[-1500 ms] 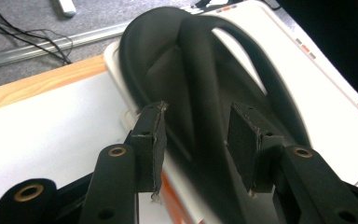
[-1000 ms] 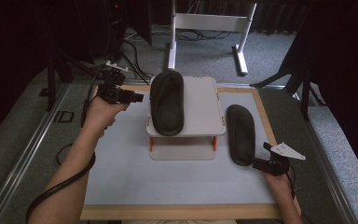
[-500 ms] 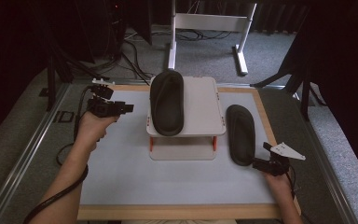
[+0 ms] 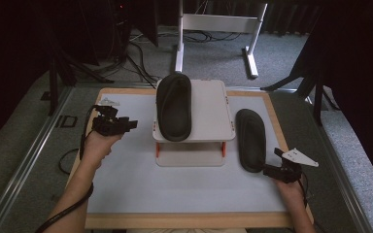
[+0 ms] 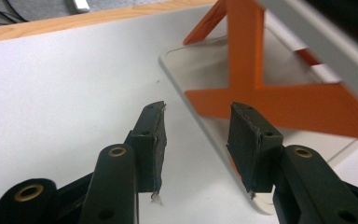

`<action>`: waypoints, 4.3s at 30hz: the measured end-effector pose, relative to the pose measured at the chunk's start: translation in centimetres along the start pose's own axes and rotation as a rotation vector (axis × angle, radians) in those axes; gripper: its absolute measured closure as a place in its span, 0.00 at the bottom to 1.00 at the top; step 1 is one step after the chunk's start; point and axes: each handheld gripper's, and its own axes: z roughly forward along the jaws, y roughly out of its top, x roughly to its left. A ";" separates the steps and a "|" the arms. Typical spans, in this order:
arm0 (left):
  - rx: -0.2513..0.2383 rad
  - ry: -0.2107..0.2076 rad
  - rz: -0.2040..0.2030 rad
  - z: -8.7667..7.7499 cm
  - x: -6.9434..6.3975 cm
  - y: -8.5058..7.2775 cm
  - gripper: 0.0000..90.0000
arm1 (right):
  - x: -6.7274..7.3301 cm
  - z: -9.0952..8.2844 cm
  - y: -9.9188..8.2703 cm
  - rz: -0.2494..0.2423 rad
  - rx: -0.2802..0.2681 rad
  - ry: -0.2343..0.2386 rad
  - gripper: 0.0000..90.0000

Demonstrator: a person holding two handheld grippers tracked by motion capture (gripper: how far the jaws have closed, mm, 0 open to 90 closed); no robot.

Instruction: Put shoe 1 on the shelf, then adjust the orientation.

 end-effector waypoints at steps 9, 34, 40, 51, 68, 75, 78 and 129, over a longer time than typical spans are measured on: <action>-0.074 0.022 0.001 0.5 1.0 -2.5 0.60 | 0.0 0.0 0.0 -0.002 0.001 0.000 0.18; -0.216 0.107 0.084 1.1 1.1 -9.1 0.01 | -0.1 0.0 0.0 0.007 -0.003 -0.004 0.17; -0.316 0.090 0.071 0.5 1.3 -10.8 0.01 | 0.0 0.0 0.0 0.010 -0.003 -0.018 0.14; -0.417 0.154 0.072 -0.8 2.4 -13.6 0.01 | -0.1 0.0 0.0 0.021 0.001 -0.051 0.13; -0.498 0.182 0.042 -1.4 3.3 -16.6 0.01 | 0.8 0.6 0.2 -0.030 0.055 -0.165 0.15; -0.498 0.188 0.077 -1.3 3.0 -16.7 0.01 | 0.2 0.8 0.3 0.010 0.092 -0.109 0.21; -0.498 0.194 0.092 -1.3 2.8 -16.7 0.01 | -0.3 0.7 0.4 0.053 0.131 -0.092 0.25; -0.500 0.193 0.090 -1.3 2.7 -16.7 0.01 | -5.4 8.2 13.5 0.057 0.531 0.017 0.41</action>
